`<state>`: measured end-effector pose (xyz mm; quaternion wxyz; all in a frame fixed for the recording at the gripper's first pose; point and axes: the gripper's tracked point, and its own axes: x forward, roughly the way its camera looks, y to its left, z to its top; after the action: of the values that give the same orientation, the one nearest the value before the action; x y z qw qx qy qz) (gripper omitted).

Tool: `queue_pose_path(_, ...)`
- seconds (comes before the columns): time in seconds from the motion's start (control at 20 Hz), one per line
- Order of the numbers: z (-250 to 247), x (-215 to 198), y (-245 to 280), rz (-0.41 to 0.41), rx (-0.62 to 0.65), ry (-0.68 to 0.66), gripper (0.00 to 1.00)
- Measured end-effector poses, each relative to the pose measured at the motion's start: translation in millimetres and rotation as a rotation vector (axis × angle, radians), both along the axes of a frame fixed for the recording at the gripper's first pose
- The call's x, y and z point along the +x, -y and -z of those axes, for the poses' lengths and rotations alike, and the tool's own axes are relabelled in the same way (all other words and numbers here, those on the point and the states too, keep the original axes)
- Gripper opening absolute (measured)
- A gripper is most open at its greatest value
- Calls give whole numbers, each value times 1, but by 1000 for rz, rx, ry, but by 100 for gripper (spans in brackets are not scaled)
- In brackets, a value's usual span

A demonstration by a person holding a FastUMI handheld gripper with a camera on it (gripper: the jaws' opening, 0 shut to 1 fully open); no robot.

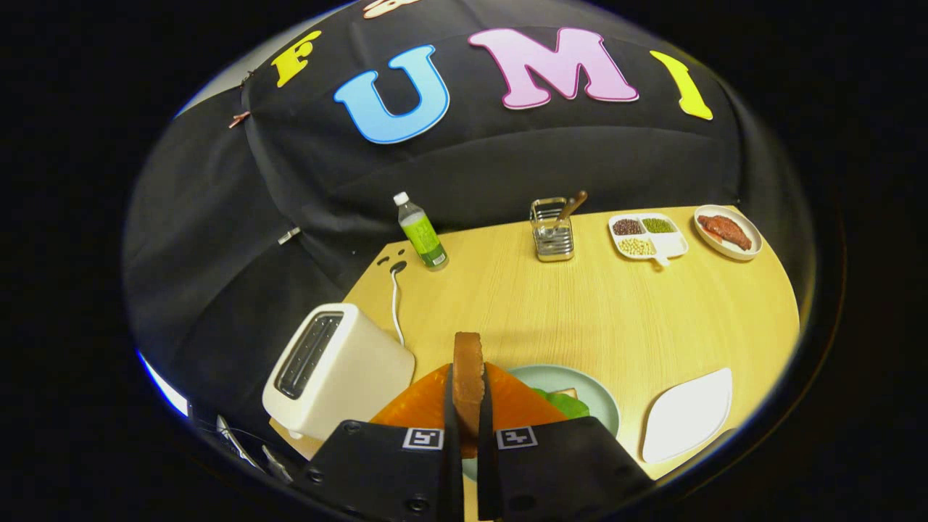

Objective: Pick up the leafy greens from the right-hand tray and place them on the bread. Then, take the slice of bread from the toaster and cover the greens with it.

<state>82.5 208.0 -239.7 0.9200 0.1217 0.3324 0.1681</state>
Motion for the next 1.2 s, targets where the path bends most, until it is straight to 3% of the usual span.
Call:
queue_pose_path(0.45,50,6,25,68,28,-80,11)
queue_pose_path(0.8,73,5,55,110,-97,-49,16)
queue_pose_path(0.9,76,5,60,130,-110,-43,22)
queue_pose_path(1.15,87,1,89,182,-223,-50,61)
queue_pose_path(1.2,87,-3,95,183,-240,-46,59)
